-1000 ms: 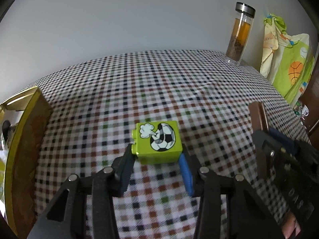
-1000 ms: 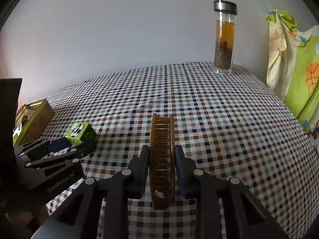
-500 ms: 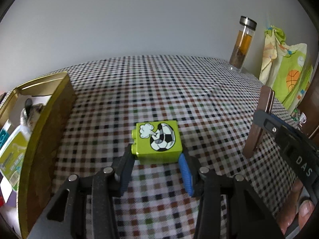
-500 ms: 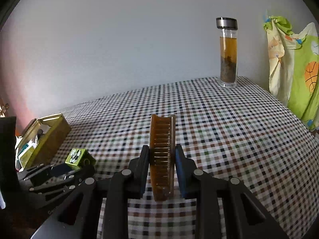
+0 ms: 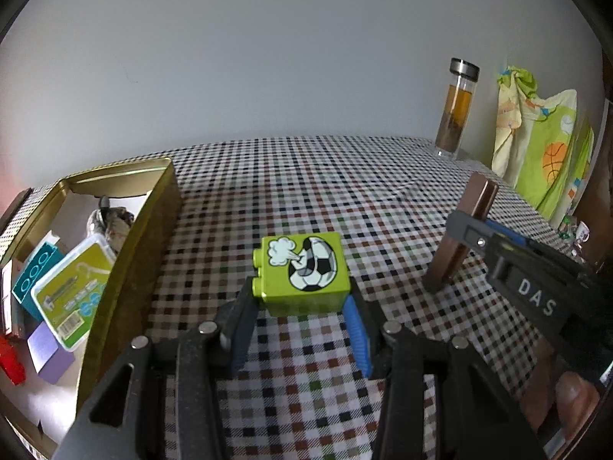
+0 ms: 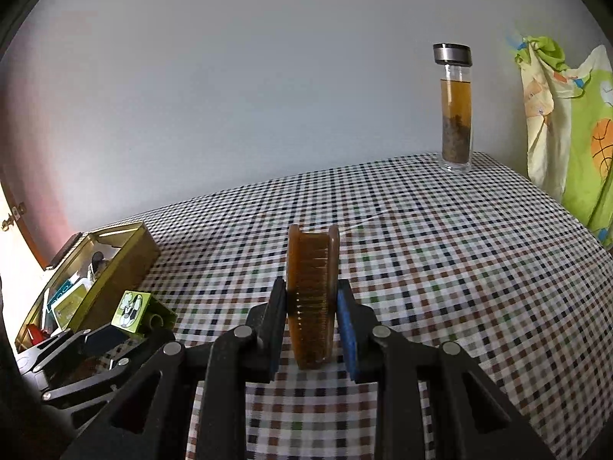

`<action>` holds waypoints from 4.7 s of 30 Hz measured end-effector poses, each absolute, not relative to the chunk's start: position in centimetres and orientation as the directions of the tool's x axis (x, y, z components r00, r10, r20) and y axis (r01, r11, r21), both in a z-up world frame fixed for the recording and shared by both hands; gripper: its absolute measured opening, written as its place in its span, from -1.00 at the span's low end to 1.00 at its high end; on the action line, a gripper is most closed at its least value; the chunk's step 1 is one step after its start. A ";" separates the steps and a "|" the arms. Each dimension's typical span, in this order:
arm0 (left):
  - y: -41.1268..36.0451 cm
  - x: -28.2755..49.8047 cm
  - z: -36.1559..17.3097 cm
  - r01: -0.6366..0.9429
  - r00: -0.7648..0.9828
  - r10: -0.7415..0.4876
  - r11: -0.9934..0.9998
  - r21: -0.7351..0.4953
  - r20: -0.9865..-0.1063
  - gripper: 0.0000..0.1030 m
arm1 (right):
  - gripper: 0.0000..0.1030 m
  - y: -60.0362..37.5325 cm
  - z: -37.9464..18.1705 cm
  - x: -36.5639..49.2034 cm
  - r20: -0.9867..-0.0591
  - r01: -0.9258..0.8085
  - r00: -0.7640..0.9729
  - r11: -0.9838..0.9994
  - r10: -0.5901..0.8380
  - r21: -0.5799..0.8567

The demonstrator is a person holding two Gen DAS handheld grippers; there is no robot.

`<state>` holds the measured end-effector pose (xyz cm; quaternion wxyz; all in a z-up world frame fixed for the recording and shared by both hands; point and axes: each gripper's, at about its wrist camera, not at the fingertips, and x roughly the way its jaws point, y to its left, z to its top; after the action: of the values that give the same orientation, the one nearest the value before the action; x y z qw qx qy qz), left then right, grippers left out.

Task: Organize rigid objects
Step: 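Carry the green brick toward the tin with the left tool while the right tool carries the comb, then lower and release the green brick into the tin while the right tool releases the comb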

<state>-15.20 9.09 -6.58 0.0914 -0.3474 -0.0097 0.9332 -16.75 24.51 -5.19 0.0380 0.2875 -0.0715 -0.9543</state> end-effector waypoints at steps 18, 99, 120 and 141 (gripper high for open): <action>7.4 -13.0 -5.8 -0.138 -0.801 0.151 -0.988 -0.067 -0.579 -0.17 | -0.46 22.2 -4.5 -15.6 -0.491 0.062 -0.862 -0.987 -0.127 0.146; -4.7 -6.0 -2.4 0.141 -0.928 -0.128 -0.990 -0.012 -0.350 -0.17 | -0.46 10.9 -0.9 -12.7 -0.360 0.353 -0.858 -0.930 -0.366 0.104; -10.5 -10.8 -2.5 0.215 -0.836 -0.206 -0.976 0.041 -0.508 -0.17 | -0.46 2.9 0.5 -17.5 -0.458 0.505 -0.740 -0.857 -0.493 0.107; -11.3 -11.6 -3.5 0.234 -0.786 -0.227 -0.970 0.064 -0.575 0.93 | 0.24 -0.3 -1.6 -18.8 -0.539 0.555 -0.666 -0.825 -0.516 0.105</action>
<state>-11.56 -11.35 -3.45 -0.1219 -0.3032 -0.0054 0.9451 -18.83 -0.34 -1.56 0.2934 0.2846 0.0342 -0.9120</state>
